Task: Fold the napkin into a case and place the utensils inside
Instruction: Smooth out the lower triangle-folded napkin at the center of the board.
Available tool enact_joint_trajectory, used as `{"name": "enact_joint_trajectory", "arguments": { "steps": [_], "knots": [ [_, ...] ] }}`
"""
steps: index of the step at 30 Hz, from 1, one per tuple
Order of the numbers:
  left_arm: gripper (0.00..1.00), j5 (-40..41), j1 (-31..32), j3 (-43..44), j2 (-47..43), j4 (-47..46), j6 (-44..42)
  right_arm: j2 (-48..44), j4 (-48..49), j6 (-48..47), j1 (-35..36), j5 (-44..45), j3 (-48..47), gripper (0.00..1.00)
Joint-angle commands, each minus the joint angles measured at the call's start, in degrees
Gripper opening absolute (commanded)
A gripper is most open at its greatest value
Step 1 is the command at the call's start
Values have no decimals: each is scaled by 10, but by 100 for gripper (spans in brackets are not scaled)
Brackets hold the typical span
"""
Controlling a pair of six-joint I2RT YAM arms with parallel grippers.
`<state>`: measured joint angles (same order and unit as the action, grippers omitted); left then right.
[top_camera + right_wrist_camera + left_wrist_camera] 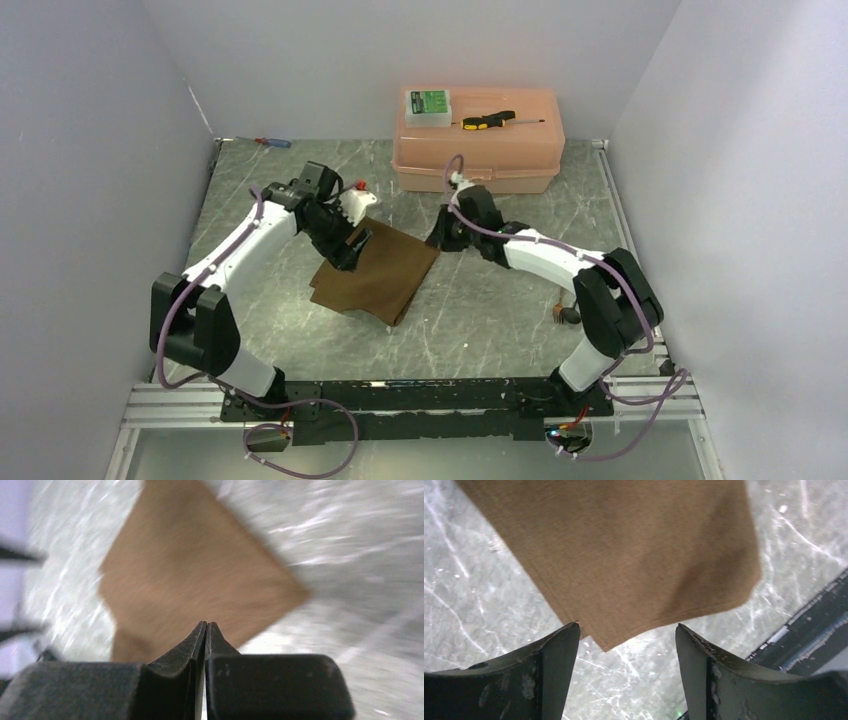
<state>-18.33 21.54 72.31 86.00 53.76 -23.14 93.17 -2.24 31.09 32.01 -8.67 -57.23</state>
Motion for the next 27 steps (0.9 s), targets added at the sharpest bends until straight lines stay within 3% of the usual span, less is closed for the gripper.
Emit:
{"name": "enact_joint_trajectory", "arguments": {
  "steps": [1,6,11,17,24,27],
  "knots": [
    [74,-3,-40,30,63,-59,-32,6,153,24,61,-205,38,6],
    [67,-13,-60,90,161,-91,-43,61,183,26,91,-298,27,1],
    [63,-15,-60,106,221,-131,-30,101,205,46,79,-314,70,0],
    [57,52,-59,130,290,-169,-19,151,195,30,51,-324,96,0],
    [56,66,-58,124,289,-179,-7,150,134,-24,21,-322,89,0],
    [56,69,-58,122,274,-173,-9,124,125,-23,22,-341,81,6]
  ]
}}
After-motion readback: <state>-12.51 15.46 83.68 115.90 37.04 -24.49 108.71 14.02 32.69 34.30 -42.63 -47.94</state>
